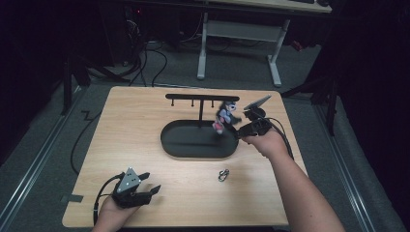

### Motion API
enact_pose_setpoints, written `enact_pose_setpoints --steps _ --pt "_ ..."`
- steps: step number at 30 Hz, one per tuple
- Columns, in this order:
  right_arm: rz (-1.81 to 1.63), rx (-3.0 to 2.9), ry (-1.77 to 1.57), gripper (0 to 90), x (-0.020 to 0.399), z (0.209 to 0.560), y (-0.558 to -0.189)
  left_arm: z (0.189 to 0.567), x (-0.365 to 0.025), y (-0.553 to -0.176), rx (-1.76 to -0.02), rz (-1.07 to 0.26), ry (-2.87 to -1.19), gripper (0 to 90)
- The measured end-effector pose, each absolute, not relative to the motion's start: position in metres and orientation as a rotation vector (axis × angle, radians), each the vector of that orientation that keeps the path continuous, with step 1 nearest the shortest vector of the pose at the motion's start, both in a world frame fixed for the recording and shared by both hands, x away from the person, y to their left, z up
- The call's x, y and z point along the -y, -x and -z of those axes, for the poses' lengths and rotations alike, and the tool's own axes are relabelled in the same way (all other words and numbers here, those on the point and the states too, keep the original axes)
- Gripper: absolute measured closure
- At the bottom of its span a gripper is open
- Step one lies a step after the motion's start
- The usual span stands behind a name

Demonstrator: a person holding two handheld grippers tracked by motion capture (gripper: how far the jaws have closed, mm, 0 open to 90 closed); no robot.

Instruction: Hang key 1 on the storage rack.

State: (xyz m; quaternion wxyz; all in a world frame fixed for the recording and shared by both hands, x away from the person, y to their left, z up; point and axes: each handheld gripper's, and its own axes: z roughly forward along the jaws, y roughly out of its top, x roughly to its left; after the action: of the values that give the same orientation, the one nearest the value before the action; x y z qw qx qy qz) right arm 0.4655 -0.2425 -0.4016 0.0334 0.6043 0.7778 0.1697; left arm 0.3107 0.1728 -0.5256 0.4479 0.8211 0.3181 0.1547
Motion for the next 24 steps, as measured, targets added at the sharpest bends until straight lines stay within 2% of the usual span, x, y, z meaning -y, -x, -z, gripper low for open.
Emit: enact_pose_setpoints --steps 8,21,24 --pt "-0.586 -2.395 -1.784 38.6 0.246 0.399 -0.439 0.526 -0.171 -0.31 -0.782 -0.378 -2.039 36.9" --pt "-0.792 -2.315 -1.607 41.4 0.249 0.432 -0.375 0.528 -0.168 -0.311 -0.786 -0.374 -2.051 37.7" --pt "-0.866 -2.272 -1.606 45.1 0.253 0.445 -0.359 0.528 -0.168 -0.312 -0.785 -0.379 -2.05 37.4"
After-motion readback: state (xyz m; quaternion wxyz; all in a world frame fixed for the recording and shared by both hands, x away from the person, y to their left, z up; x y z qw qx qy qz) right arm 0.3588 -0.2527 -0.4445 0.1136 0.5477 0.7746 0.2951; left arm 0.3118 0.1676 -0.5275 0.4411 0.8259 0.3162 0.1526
